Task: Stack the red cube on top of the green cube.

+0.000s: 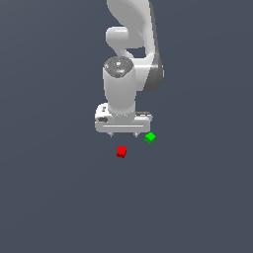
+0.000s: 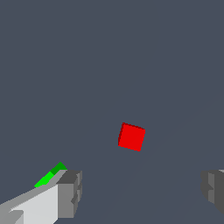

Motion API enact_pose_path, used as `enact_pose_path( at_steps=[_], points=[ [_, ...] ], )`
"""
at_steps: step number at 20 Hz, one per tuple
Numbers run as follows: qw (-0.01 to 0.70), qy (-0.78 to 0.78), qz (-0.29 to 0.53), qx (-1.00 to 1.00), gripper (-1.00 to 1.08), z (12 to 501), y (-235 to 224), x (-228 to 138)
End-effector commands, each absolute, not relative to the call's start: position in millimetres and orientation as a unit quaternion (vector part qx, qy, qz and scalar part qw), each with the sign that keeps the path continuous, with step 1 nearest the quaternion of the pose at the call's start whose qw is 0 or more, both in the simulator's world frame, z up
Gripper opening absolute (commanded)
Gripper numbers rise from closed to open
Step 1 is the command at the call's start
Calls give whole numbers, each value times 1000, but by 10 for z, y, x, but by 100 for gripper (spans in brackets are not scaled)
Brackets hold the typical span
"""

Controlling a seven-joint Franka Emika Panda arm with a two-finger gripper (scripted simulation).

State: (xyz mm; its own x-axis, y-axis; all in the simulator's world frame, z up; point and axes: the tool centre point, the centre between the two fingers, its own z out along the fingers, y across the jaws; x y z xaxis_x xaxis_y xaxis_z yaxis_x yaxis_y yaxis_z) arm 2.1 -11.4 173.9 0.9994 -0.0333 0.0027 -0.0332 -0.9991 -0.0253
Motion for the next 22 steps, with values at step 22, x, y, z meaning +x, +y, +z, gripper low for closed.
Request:
enact_pose_path(
  at_steps=[22],
  points=[
    [0,135,0,-991,100,775,-231,13]
  ],
)
